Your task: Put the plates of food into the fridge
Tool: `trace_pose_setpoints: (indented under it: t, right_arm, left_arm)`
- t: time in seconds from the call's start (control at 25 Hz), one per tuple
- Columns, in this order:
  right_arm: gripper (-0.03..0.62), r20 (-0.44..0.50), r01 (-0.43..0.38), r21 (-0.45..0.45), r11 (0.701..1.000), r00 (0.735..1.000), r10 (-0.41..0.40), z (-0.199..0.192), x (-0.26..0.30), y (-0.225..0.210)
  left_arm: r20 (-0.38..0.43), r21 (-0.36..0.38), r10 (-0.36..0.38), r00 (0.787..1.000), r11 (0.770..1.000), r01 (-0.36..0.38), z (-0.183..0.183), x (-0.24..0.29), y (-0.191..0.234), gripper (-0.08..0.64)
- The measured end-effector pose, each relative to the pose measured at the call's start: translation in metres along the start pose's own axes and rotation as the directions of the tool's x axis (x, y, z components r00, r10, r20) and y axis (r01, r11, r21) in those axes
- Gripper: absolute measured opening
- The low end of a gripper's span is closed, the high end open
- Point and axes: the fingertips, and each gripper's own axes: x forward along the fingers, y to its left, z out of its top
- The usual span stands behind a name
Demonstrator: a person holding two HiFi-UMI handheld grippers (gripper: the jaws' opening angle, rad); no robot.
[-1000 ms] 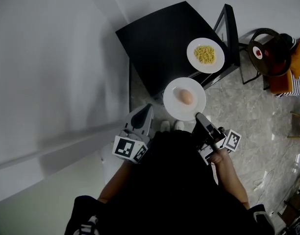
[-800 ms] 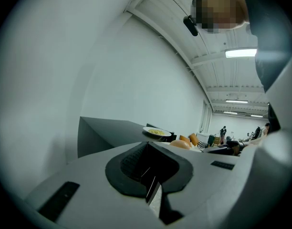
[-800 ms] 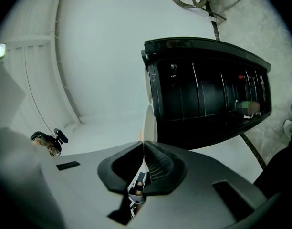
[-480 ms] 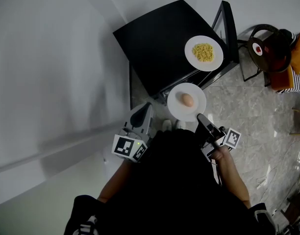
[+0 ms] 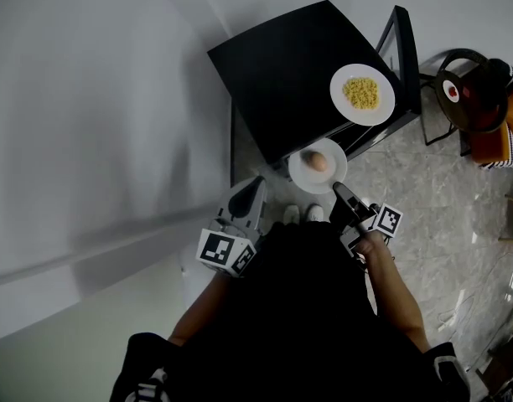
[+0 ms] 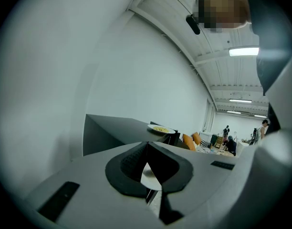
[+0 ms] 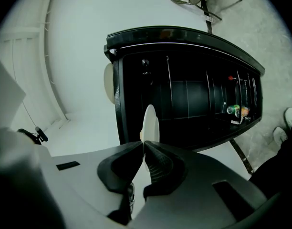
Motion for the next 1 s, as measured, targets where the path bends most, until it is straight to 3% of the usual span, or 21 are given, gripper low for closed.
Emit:
trace_pose_setpoints:
  t: [1.0]
  right_arm:
    - [0.032,0.021,0.142,-0.031,0.989,0.99,-0.142,0.024,0.054,-0.061]
  left_arm:
    - [0.009,-0.01,0.036,0.999,0.999,-0.036,-0.001,-0.001,0.004,0.023]
